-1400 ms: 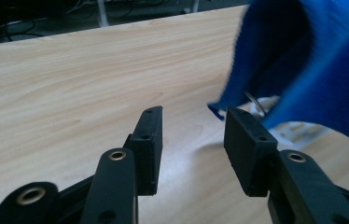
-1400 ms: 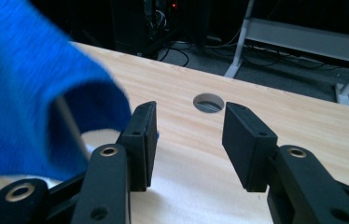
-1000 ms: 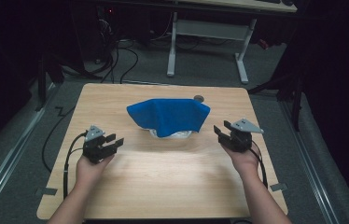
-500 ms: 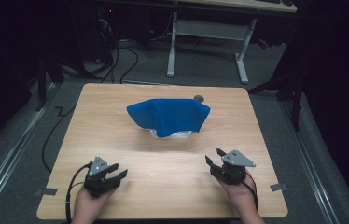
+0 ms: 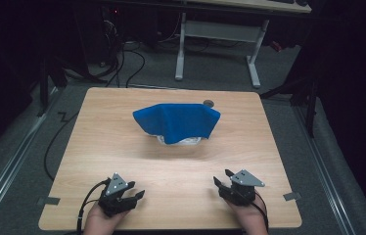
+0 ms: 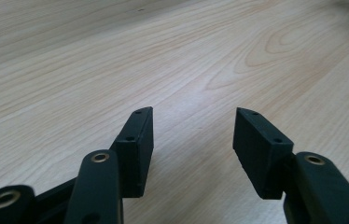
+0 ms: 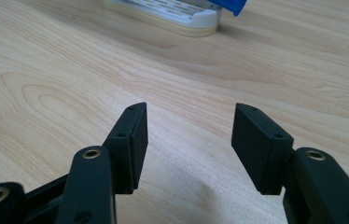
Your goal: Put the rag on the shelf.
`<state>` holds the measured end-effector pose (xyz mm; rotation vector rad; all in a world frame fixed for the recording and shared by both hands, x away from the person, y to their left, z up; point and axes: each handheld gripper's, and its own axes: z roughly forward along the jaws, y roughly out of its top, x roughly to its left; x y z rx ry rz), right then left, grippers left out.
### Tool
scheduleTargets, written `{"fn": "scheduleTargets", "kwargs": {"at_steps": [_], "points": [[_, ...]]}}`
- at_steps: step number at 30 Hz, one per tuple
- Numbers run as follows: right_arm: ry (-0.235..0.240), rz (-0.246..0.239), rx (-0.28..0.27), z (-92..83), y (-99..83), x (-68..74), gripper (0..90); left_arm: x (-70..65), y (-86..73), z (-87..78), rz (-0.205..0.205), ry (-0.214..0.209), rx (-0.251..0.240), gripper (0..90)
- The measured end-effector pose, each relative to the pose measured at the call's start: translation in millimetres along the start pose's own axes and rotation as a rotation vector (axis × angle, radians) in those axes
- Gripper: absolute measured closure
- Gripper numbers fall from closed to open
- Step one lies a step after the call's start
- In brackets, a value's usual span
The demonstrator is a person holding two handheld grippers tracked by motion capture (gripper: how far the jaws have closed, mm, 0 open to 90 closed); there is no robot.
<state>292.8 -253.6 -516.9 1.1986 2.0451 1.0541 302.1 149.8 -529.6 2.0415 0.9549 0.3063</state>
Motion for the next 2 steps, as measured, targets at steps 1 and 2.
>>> {"fn": "scheduleTargets", "kwargs": {"at_steps": [1, 2], "points": [[0.0, 0.002, 0.004, -0.3, -0.4, -0.3, 46.2, 2.5, -0.4, -0.6, -0.011, 0.0, -0.001, 48.7], [0.002, 0.002, 0.005, -0.5, -0.7, -0.7, 46.2, 4.8, -0.7, -1.3, -0.021, 0.007, -0.005, 48.3]]}}
